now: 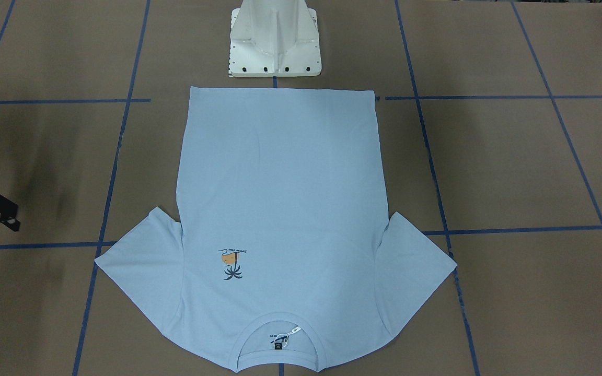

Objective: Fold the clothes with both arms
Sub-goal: 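Move the right gripper to the sleeve nearest it and grasp it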

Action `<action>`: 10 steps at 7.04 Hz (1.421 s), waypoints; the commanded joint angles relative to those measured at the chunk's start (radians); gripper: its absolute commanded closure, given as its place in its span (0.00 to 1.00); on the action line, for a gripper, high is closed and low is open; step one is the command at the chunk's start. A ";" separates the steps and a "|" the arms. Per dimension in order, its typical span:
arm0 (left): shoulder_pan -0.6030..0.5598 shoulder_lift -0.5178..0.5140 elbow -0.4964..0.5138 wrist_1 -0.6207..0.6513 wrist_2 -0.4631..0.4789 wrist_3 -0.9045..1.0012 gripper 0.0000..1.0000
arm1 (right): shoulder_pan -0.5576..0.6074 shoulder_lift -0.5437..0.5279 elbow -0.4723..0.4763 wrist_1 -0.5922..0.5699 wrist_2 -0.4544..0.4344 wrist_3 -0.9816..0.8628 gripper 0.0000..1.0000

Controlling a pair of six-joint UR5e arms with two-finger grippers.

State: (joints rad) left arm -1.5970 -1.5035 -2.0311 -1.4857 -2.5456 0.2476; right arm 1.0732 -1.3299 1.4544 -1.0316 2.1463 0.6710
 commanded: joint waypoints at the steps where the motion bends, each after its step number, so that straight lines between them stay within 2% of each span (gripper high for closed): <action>1: 0.000 0.013 -0.028 -0.005 -0.076 -0.001 0.00 | -0.100 0.148 -0.092 0.050 -0.095 0.296 0.00; 2: 0.000 0.011 -0.031 -0.007 -0.077 -0.001 0.00 | -0.102 0.167 -0.101 0.068 -0.098 0.385 0.00; 4: 0.000 0.011 -0.025 -0.011 -0.079 0.001 0.00 | -0.123 0.172 -0.196 0.219 -0.098 0.560 0.00; 5: 0.000 0.014 -0.029 -0.013 -0.079 0.002 0.00 | -0.134 0.179 -0.201 0.222 -0.104 0.564 0.01; 8: 0.000 0.016 -0.034 -0.015 -0.079 0.001 0.00 | -0.174 0.193 -0.215 0.217 -0.121 0.582 0.11; 9: 0.000 0.014 -0.035 -0.015 -0.087 0.001 0.00 | -0.179 0.193 -0.215 0.216 -0.123 0.587 0.46; 10: 0.000 0.014 -0.035 -0.015 -0.091 0.001 0.00 | -0.179 0.195 -0.215 0.216 -0.121 0.598 0.99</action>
State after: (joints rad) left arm -1.5969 -1.4889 -2.0655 -1.5002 -2.6310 0.2486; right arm 0.8977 -1.1361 1.2404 -0.8156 2.0247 1.2584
